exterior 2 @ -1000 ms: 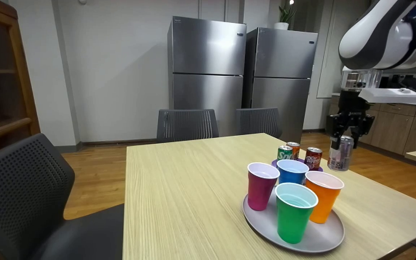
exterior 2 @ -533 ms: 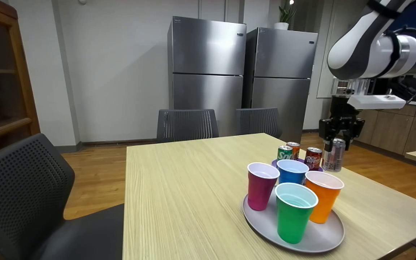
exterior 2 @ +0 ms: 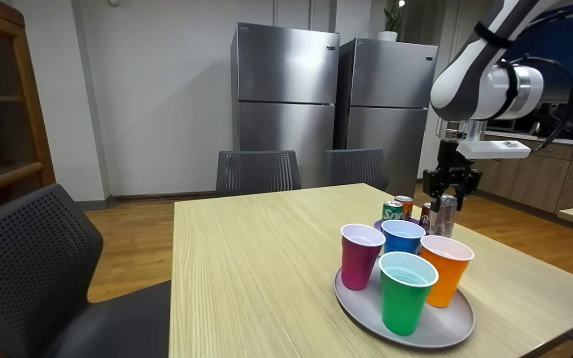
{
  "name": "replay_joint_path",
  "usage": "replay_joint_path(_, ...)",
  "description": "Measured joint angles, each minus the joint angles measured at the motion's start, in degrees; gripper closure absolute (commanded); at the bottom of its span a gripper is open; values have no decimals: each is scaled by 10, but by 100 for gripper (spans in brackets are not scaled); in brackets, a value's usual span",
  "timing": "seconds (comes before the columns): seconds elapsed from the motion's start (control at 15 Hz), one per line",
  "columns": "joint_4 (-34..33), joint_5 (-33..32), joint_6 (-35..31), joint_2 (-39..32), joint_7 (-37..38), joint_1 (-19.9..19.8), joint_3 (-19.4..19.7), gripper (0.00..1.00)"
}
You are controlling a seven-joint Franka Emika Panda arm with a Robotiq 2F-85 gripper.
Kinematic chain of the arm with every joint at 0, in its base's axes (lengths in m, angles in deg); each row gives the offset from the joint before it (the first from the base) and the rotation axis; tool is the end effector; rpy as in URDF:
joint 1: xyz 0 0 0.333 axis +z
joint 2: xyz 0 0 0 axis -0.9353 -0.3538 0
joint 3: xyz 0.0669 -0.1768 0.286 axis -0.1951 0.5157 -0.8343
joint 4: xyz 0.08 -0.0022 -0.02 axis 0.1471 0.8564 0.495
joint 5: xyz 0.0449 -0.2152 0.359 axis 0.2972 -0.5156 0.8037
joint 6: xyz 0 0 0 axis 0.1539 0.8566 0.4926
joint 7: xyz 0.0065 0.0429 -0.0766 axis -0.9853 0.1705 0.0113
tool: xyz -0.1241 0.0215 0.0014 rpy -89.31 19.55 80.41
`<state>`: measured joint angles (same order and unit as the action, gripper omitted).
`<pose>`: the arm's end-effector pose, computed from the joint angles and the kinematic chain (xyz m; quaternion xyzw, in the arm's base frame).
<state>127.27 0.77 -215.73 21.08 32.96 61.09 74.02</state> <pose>0.5185 -0.1736 0.2340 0.9956 -0.0906 0.0130 0.0206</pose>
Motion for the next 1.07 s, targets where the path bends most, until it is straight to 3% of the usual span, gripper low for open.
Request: replay_joint_path(1.07, -98, 43, -14, -114, -1, -21, -35, 62)
